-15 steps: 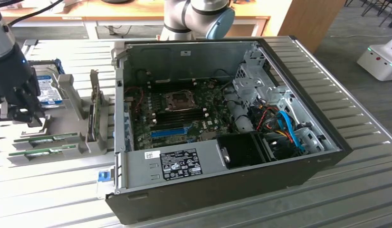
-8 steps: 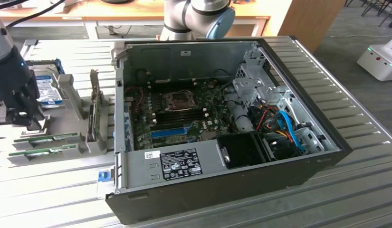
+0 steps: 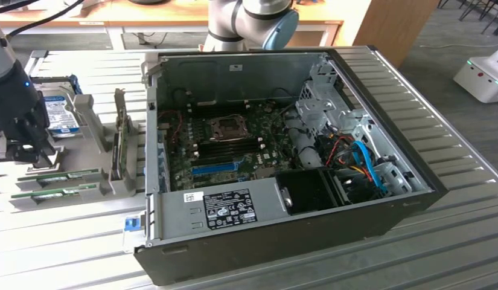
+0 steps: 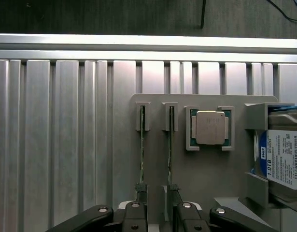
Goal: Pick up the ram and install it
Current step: 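Pick up the ram and move it above insertion slot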
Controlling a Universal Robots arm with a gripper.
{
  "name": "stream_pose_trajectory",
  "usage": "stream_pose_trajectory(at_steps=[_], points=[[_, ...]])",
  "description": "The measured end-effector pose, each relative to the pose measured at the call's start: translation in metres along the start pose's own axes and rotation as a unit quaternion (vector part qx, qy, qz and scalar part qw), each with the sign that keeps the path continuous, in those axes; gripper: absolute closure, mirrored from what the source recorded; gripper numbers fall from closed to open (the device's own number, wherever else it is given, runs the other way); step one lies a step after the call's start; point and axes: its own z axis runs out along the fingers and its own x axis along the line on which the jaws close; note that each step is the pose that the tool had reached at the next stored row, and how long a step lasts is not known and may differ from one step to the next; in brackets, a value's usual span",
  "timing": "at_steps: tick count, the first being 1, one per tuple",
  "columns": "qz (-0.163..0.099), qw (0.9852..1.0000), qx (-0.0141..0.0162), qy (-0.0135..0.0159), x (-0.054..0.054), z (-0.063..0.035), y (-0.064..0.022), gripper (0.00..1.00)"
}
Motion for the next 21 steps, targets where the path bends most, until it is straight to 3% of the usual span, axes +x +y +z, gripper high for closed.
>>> stream_pose_trajectory(at_steps=[7,21], points=[[0.000,1.0000,0.0000,0.0000,0.000,0.0016,-0.0001,0.70],[0.000,1.0000,0.0000,0.0000,0.001,0.0183,-0.0008,0.70]])
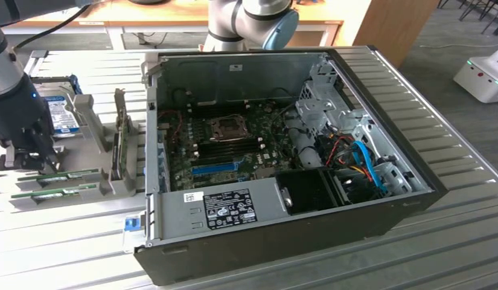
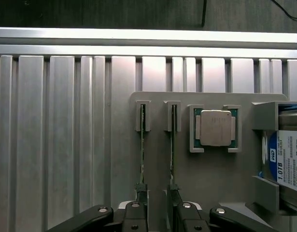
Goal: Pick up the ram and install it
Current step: 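Pick up the ram and move it above insertion slot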
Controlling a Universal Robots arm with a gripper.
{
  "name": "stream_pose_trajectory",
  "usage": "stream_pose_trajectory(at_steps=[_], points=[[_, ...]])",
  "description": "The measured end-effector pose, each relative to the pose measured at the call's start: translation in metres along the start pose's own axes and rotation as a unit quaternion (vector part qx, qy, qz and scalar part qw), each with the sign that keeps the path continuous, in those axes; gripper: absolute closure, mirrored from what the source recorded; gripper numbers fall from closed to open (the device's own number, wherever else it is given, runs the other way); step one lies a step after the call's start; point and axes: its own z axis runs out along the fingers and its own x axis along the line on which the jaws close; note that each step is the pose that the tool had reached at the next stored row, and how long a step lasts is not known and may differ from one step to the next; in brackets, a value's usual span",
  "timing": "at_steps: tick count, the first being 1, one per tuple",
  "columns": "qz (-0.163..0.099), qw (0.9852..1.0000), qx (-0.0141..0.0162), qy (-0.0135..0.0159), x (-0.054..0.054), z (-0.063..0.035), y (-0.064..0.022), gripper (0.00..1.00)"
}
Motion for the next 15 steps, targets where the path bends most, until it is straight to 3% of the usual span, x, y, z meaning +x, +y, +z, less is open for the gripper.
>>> stream_pose_trajectory(at_steps=[15], points=[[0.000,1.0000,0.0000,0.0001,0.000,0.0141,-0.0006,0.70]])
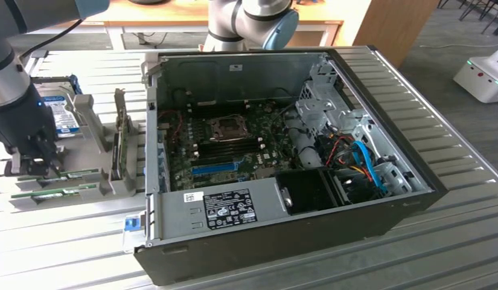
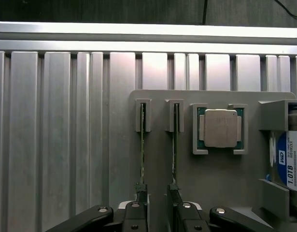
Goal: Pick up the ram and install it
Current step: 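Pick up the ram and move it above insertion slot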
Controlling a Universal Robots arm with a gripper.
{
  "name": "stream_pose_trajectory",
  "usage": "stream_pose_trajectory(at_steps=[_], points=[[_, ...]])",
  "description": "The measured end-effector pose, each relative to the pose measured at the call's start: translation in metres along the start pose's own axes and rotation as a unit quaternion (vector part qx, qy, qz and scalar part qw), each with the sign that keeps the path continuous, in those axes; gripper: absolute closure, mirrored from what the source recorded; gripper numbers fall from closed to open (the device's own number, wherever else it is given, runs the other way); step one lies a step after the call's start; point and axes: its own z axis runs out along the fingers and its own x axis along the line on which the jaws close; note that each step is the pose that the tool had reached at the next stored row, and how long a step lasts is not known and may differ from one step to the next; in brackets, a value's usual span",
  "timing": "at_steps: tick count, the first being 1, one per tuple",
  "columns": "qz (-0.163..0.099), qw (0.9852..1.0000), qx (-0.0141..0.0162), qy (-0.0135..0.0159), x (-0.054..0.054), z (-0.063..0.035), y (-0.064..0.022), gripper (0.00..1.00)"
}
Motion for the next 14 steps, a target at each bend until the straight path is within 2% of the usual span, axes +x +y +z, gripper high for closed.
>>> stream_pose_trajectory(at_steps=[14], points=[[0.000,1.0000,0.0001,-0.0001,0.0013,0.0032,-0.0002,0.70]])
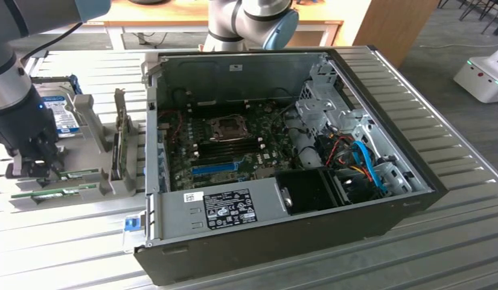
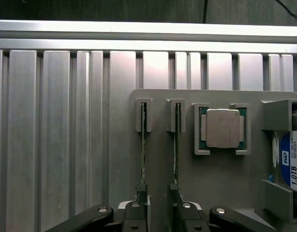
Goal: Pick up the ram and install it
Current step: 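Pick up the ram and move it above insertion slot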
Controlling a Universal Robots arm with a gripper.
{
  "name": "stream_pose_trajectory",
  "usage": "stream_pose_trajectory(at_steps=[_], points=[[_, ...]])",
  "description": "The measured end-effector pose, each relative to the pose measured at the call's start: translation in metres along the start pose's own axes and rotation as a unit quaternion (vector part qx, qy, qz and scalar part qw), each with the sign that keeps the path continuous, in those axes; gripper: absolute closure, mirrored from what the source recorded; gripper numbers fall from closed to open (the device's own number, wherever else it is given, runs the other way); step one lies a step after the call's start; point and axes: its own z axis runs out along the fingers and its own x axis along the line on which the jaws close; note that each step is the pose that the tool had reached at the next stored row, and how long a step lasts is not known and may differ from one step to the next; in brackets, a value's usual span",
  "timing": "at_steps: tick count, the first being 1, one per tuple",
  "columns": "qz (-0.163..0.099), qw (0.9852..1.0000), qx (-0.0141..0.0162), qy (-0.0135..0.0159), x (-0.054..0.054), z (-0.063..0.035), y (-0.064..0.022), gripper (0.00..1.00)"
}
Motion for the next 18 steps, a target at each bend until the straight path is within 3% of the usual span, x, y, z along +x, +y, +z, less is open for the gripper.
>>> stream_pose_trajectory(at_steps=[18], points=[[0.000,1.0000,0.0000,0.0000,0.0075,0.0004,-0.0001,0.70]])
